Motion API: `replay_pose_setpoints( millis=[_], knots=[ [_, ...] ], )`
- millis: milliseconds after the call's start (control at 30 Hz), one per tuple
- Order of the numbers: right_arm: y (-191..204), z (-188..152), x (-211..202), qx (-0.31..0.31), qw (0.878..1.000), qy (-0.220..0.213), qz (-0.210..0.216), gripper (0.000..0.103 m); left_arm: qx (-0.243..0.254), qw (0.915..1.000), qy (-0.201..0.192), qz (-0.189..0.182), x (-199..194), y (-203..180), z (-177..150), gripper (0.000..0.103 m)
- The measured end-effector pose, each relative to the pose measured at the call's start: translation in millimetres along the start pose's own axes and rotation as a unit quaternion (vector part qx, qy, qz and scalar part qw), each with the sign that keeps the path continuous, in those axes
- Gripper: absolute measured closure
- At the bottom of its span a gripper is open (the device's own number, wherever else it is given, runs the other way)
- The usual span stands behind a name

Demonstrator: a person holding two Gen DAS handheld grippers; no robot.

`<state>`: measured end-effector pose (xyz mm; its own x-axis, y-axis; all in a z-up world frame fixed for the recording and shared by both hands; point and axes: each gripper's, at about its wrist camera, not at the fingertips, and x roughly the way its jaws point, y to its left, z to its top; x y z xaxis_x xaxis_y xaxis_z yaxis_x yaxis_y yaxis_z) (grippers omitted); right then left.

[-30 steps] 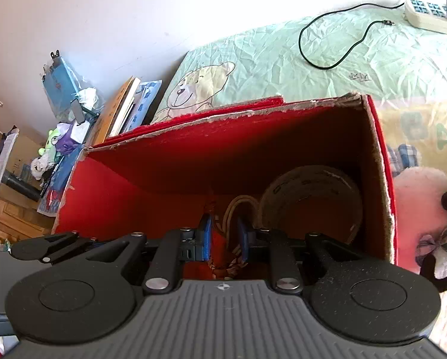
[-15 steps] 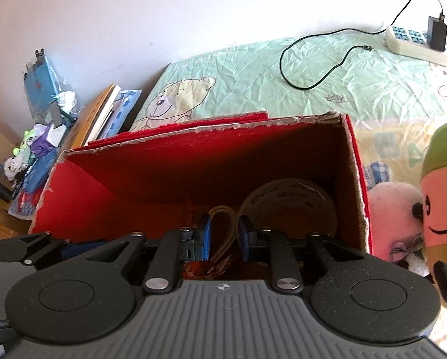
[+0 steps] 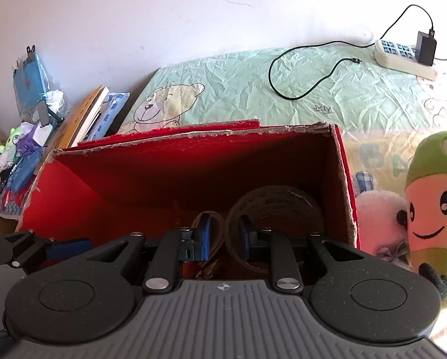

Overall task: Organize objects
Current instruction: 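Lower the ribbon item into the red box and open the right gripper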

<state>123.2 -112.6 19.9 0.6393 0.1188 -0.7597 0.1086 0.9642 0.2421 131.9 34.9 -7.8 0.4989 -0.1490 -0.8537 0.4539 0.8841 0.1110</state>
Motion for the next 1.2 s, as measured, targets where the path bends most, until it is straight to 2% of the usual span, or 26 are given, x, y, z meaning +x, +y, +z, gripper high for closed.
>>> replay_pose_setpoints(
  millis=[300, 567, 733, 1033, 1100, 1200],
  knots=[
    [-1.0, 0.2, 0.9, 0.003, 1.000, 0.005, 0.004, 0.080, 0.003, 0.9999, -0.013, 0.001, -3.9, -1.4, -2.4, 0.030],
    [-7.5, -1.1, 3.3, 0.025, 0.996, 0.046, 0.069, 0.080, 0.011, 0.9989, -0.045, 0.011, -27.5, 10.3, -5.5, 0.030],
    [-0.6, -7.0, 6.6, 0.045, 0.989, 0.087, 0.112, 0.080, -0.016, 0.9977, -0.064, -0.017, -50.3, 26.8, -14.5, 0.030],
    [27.8, -1.9, 39.6, 0.090, 0.975, 0.176, 0.100, 0.078, -0.037, 0.9962, -0.078, -0.008, -74.5, 41.0, -16.5, 0.030],
    [28.8, -1.8, 48.8, 0.117, 0.969, 0.193, 0.097, 0.076, -0.040, 0.9962, -0.078, -0.005, -75.9, 42.3, -16.8, 0.029],
    [25.5, -5.5, 62.9, 0.167, 0.954, 0.228, 0.101, 0.073, -0.046, 0.9965, -0.070, -0.002, -74.8, 45.7, -18.2, 0.029]
  ],
)
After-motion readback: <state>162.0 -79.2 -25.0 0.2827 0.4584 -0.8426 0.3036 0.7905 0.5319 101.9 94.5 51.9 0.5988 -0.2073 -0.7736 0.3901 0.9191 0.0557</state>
